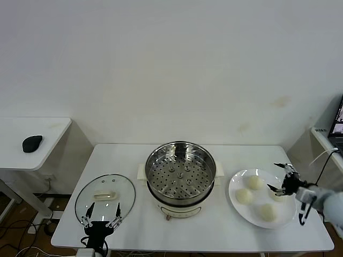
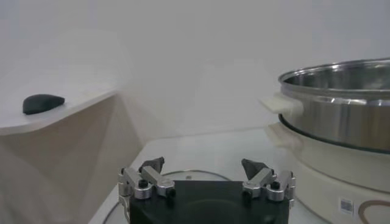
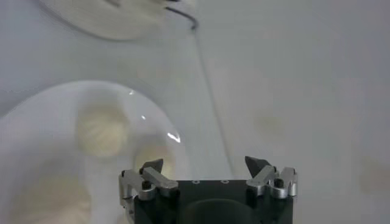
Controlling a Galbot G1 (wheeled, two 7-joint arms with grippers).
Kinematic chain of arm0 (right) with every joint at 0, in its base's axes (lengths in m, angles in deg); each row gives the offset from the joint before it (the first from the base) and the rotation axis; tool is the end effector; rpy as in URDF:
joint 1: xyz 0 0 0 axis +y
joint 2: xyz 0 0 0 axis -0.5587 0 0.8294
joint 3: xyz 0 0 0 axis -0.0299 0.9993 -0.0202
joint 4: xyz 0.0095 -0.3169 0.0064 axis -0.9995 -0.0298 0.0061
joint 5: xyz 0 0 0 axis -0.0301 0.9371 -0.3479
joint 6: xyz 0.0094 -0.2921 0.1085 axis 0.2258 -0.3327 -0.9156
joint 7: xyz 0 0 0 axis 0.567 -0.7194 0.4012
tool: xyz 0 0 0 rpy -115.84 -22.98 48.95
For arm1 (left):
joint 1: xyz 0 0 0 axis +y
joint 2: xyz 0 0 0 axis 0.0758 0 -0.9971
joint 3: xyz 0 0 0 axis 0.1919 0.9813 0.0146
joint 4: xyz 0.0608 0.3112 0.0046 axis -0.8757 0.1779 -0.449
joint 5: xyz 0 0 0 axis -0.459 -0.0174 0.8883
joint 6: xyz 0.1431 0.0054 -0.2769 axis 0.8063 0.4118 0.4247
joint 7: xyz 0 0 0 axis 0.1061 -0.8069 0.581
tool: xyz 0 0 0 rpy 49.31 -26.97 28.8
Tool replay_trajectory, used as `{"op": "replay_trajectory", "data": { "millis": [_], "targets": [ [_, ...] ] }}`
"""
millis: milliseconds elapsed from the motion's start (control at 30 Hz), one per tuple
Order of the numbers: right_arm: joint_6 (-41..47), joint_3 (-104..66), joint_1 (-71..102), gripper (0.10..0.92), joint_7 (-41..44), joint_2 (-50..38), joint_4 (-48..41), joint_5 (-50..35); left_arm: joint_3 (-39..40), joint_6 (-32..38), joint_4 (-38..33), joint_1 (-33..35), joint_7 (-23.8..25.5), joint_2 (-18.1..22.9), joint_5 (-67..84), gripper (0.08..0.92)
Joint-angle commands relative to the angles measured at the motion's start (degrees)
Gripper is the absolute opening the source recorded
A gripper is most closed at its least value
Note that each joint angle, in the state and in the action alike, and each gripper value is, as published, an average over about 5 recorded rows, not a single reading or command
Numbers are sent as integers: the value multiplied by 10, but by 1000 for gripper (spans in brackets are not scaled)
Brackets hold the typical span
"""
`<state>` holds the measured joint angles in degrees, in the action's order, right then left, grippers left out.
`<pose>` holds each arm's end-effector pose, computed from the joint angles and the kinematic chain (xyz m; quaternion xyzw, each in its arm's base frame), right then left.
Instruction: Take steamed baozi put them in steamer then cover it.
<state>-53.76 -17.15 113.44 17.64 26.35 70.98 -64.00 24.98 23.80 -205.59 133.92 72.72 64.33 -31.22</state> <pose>0.3351 -0.2342 -0.1729 0.3615 -0.7035 0.5648 0.2354 0.1072 0.0280 -0.2898 0.0421 -0.9893 -0.0811 0.1141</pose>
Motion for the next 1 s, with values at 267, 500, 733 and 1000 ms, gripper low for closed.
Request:
{"op": "replay_trajectory", "data": {
  "millis": [267, 500, 733, 1000],
  "targets": [
    [-6, 479, -436, 823, 146, -26, -197, -36, -8, -5, -5, 4, -5, 5, -16, 823],
    [-9, 513, -446, 823, 146, 13, -229, -23, -11, -5, -4, 3, -4, 6, -17, 823],
    [-2, 524, -438, 823, 132, 46, -248, -23, -15, -5, -1, 2, -2, 5, -18, 823],
    [-1, 521, -430, 823, 113, 98, -288, -21, -23, -3, 1, 2, 0, 1, -19, 823]
  ]
}}
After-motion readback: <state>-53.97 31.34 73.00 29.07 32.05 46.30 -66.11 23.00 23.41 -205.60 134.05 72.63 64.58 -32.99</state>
